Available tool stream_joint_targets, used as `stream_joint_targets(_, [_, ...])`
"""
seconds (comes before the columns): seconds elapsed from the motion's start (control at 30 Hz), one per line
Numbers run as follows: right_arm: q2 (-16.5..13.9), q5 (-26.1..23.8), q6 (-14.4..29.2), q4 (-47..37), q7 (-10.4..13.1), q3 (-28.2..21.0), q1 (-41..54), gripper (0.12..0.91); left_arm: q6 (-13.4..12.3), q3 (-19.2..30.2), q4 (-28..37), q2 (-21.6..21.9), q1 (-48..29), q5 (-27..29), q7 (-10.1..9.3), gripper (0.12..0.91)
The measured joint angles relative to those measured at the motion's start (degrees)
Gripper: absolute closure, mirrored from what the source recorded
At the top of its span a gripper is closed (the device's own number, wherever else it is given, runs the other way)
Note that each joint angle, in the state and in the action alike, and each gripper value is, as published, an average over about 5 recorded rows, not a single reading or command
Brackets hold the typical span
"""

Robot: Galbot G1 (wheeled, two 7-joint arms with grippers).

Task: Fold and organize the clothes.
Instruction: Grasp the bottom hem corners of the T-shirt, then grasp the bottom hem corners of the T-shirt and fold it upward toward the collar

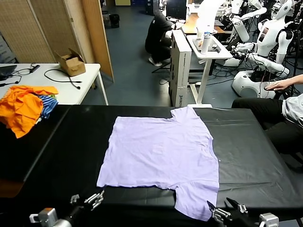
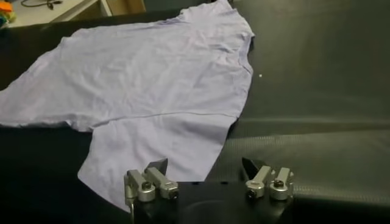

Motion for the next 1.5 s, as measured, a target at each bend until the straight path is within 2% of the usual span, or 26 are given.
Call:
stream_joint_targets(0.1, [0.1,-0.2,0.0,-0.2,0.0,-0.3,0.0,0.394,-0.1,0.1,0.3,-0.2,0.1,0.0,0.04,0.663])
stream_joint_targets(0.2, [0.3,-0.3,0.0,-0.1,-0.2,-0.4,-0.3,0.548,-0.1,0.2,0.5,-0.3,0.1,0.1,0.05,0.78])
stream_joint_targets(0.33, [0.6,-0.6,-0.6,0.7,0.2,-0.3,-0.9,0.795,-0.2,0.3,0.6,-0.4,-0.2,0.3,0.04,0.828])
stream_joint_targets(0.43, [1.0,-1.0,-1.4,2.2,1.1,0.3,-2.1,0.882,-0.3,0.3,0.9,-0.7,-0.3,0.3,-0.01,0.844])
stream_joint_targets(0.7, [2.5,-1.3,-3.7,8.3,4.1,1.9,-6.4,0.887,0.5,-0.8,-1.8,-0.2,1.9,-0.8,-1.2,0.884])
stream_joint_targets(0.87, [2.8,-0.8,-4.3,10.1,4.2,2.1,-7.6,0.887,0.6,-1.6,-5.1,-0.3,4.6,-0.2,-1.98,0.884])
stream_joint_targets(1.03, [2.7,0.5,-2.4,10.6,3.9,2.9,-6.4,0.887,-0.1,-2.9,-7.0,-0.4,7.0,-0.2,-2.0,0.884])
stream_joint_targets(1.27, [0.8,3.6,1.5,7.4,2.3,4.0,1.5,0.887,-1.9,-3.4,-7.6,-1.7,6.2,-1.1,-2.62,0.884])
stream_joint_targets(1.37, [-0.2,3.6,2.4,4.6,2.2,3.1,6.6,0.887,-3.1,-2.8,-6.8,-2.8,4.2,-2.4,-2.98,0.884])
stream_joint_targets(1.5, [-1.3,3.5,2.8,-0.1,2.7,1.1,13.1,0.887,-3.4,-1.7,-4.8,-3.6,0.0,-3.6,-3.71,0.884])
